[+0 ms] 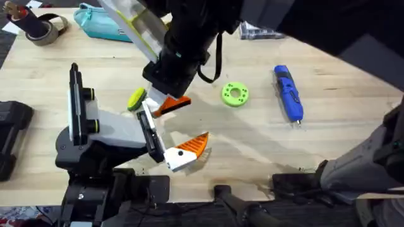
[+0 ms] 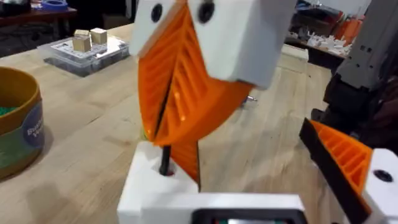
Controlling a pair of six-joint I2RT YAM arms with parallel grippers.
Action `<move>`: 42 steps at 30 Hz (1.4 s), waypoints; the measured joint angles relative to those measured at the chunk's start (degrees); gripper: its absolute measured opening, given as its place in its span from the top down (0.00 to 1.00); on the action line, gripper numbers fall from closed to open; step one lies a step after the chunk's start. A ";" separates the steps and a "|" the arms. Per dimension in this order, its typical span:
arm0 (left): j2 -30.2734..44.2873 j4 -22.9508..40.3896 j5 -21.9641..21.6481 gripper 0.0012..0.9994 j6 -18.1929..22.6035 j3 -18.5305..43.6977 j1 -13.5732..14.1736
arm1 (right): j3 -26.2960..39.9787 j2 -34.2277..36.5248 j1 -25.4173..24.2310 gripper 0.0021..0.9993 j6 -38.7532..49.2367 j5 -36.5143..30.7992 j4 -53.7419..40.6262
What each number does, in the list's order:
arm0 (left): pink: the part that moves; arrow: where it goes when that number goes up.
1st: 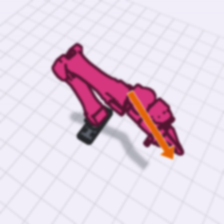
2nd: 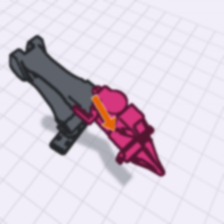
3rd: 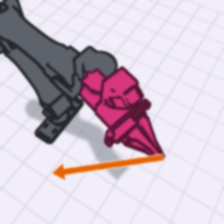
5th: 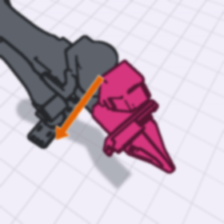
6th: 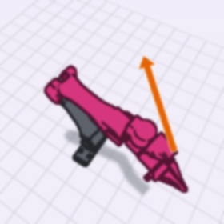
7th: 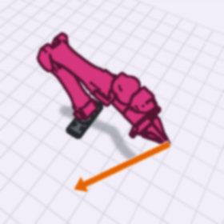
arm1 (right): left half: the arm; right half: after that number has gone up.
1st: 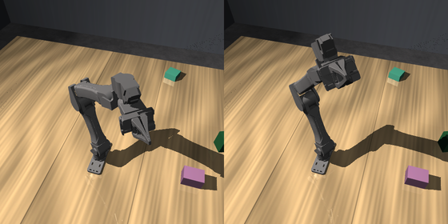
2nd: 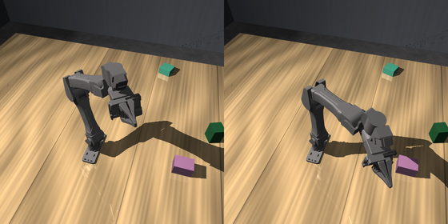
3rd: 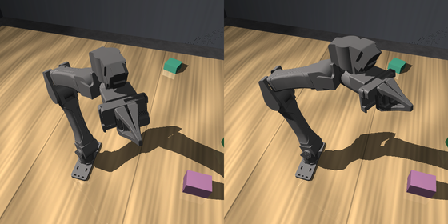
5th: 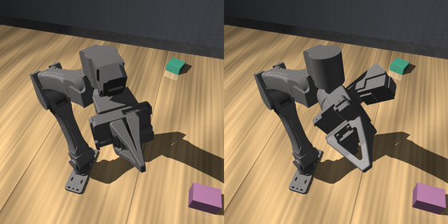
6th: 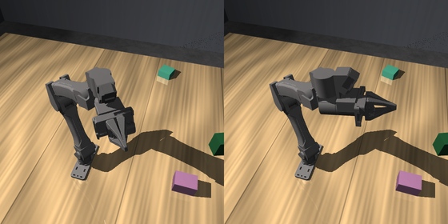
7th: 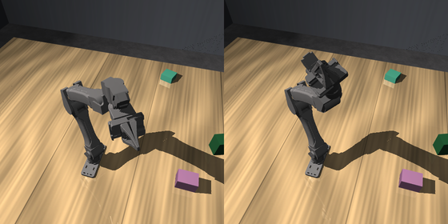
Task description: Pick up the gripper from the table and insert it into the empty holder that is missing its gripper. Then pick up a screw, insert it into the mounting hole, and use the screwdriver to tighten it. Finally, clean up the table by picking up the vegetable and placing it into the bucket.
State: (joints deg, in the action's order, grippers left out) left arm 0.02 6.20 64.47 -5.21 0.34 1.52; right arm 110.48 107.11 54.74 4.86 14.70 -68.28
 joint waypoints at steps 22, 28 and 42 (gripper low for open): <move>0.00 0.00 0.00 0.01 0.00 0.00 0.00 | 0.00 0.00 0.00 1.00 -0.15 0.77 1.43; 0.00 0.00 0.00 0.01 0.00 0.00 0.00 | 2.59 0.00 0.00 1.00 -0.10 -1.58 -1.24; 0.00 0.00 0.00 0.01 0.00 0.00 0.00 | 17.45 0.00 0.38 1.00 2.98 -8.89 -8.95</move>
State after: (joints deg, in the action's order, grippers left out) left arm 0.01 6.20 64.47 -5.21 0.34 1.52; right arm 127.92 107.11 55.12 7.84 5.81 -77.23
